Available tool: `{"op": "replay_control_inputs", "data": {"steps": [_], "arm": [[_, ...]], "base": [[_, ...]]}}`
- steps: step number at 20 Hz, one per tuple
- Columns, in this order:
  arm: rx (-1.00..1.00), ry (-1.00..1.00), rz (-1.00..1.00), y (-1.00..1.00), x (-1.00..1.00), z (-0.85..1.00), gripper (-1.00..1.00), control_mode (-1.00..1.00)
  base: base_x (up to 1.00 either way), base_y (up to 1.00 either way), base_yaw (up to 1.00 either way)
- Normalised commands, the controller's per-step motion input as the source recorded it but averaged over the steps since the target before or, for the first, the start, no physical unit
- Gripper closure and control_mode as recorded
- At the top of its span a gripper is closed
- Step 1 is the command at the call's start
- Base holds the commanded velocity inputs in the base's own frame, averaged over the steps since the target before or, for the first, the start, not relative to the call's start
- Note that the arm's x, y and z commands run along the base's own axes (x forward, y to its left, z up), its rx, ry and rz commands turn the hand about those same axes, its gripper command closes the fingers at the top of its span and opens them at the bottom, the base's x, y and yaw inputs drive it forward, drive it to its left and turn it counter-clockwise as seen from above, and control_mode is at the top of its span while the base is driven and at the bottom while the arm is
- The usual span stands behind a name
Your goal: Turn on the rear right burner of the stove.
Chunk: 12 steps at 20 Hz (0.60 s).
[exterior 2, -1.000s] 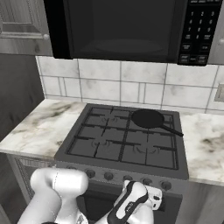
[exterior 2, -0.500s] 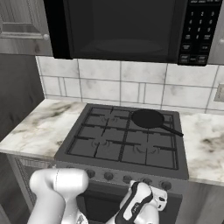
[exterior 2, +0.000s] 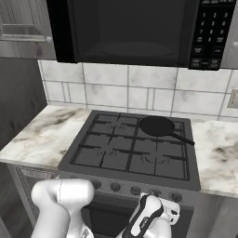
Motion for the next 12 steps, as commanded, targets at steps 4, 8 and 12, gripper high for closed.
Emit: {"op": "replay_control_inputs", "data": {"steps": [4,8,12], "arm": [[0.0,0.0,0.0,0.0,0.15,-0.28,1.0,-1.0],[0.0,0.01,0.0,-0.01,0.0,-0.08,1.0,-1.0],[0.0,0.0,0.0,0.0,0.0,-0.03,1.0,-1.0]], "base": [[0.0,0.0,0.0],[0.0,0.0,0.0],[0.0,0.0,0.0]]}}
